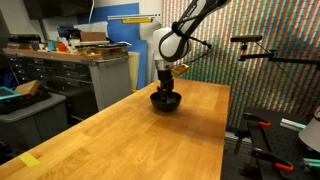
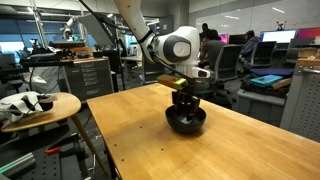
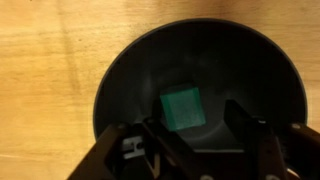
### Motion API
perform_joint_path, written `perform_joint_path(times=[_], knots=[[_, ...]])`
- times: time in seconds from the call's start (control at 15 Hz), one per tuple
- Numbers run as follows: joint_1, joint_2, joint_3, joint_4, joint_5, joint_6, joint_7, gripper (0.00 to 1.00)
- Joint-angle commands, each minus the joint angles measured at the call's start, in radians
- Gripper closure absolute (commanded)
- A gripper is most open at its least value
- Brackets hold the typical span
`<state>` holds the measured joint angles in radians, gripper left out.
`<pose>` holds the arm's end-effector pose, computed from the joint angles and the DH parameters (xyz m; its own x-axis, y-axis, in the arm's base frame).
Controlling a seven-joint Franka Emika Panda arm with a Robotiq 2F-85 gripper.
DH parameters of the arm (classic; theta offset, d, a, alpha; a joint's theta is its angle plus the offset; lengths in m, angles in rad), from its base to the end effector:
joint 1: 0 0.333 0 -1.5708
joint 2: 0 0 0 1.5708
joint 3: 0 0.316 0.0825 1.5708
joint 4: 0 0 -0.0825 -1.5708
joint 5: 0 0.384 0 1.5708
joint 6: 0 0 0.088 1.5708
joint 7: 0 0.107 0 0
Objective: Put the block in the bowl
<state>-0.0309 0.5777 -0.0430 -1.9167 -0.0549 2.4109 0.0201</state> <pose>0.6162 -0.0452 0.1824 0.9954 -0.0478 -0.0834 -0.0431 -0.9974 0.0582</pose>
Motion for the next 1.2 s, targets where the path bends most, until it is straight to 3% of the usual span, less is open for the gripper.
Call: perform_joint_path(times=[0.0, 0.33, 0.73, 0.8, 1.13], knots=[[-0.008, -0.028, 0.011, 0.018, 0.009, -0.039, -0.033, 0.02], [-0.01, -0.108, -0.003, 0.032, -0.006, -0.091, -0.042, 0.0], [-0.042, -0.217, -0.023, 0.117, -0.022, -0.316, -0.117, 0.0], [-0.028, -0.184, -0.02, 0.085, -0.021, -0.232, -0.071, 0.0], [-0.03, -0.181, -0.018, 0.084, -0.02, -0.245, -0.074, 0.0]])
